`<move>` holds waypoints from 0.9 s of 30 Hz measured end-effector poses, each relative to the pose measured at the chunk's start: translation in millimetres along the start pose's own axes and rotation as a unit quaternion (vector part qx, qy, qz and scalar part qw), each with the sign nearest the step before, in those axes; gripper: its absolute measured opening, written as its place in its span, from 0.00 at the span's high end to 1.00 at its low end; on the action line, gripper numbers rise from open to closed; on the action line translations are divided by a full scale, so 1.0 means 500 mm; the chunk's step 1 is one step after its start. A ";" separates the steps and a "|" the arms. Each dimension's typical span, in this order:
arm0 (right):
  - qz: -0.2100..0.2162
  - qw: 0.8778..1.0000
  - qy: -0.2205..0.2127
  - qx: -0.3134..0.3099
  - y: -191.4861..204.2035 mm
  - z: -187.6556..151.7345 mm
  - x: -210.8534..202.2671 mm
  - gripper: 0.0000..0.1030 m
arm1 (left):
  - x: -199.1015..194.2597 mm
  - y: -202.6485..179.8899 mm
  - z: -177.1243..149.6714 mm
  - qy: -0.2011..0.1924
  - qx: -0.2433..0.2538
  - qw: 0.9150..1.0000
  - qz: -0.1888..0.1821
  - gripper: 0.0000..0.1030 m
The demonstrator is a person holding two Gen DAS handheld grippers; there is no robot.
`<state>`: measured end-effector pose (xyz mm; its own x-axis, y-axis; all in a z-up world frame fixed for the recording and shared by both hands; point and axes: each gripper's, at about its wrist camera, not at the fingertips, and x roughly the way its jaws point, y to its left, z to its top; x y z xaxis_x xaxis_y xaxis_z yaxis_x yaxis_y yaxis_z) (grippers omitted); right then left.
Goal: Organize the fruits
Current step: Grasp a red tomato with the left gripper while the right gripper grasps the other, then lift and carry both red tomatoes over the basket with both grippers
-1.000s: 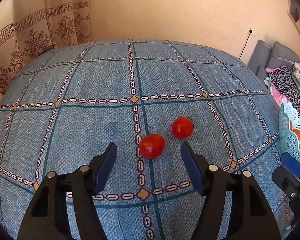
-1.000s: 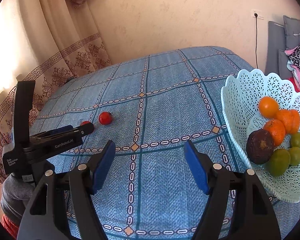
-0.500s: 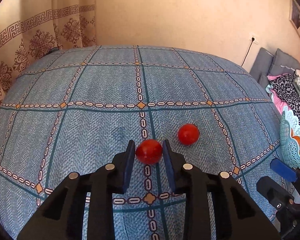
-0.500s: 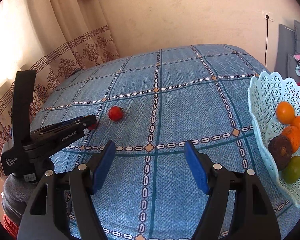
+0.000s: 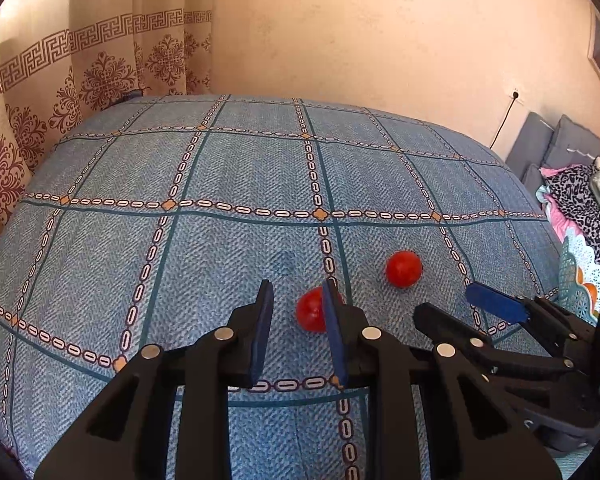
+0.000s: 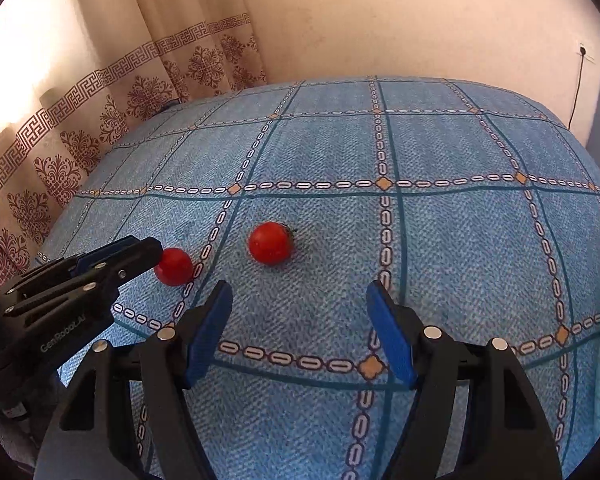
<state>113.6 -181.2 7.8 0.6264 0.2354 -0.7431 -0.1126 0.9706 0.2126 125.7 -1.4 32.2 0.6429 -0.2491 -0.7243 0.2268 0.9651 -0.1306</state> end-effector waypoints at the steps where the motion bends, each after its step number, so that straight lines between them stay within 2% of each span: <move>1: 0.003 1.000 0.004 -0.002 0.004 0.006 0.008 0.40 | -0.002 0.003 0.000 -0.001 -0.001 1.000 0.000 0.75; 7: 0.002 1.000 0.008 -0.013 0.019 0.040 0.043 0.52 | -0.009 0.014 0.003 -0.002 -0.011 1.000 -0.003 0.75; 12: 0.004 1.000 0.013 -0.015 0.020 0.053 0.055 0.70 | -0.003 0.022 0.003 0.004 -0.021 1.000 -0.008 0.75; 17: 0.003 1.000 0.007 0.007 -0.004 0.039 0.037 0.72 | 0.008 0.036 0.003 0.018 -0.043 0.999 -0.018 0.74; 20: -0.001 1.000 0.002 0.027 -0.024 0.025 0.019 0.72 | 0.013 0.040 0.001 0.027 -0.058 0.998 -0.018 0.58; 23: -0.004 0.999 -0.001 0.036 -0.041 0.007 -0.002 0.72 | 0.008 0.034 -0.002 0.025 -0.058 0.998 -0.025 0.55; 26: -0.007 0.999 -0.004 0.043 -0.053 -0.012 -0.020 0.72 | 0.003 0.020 -0.006 0.022 -0.057 0.997 -0.037 0.40; 27: -0.008 0.999 -0.004 0.046 -0.059 -0.019 -0.026 0.72 | 0.002 0.012 -0.009 0.023 -0.057 0.997 -0.042 0.40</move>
<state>101.4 -212.7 5.3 0.6339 0.2190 -0.7418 -0.0306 0.9654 0.2589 124.6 4.3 27.8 0.5908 -0.3274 -0.7374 0.1922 0.9448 -0.2655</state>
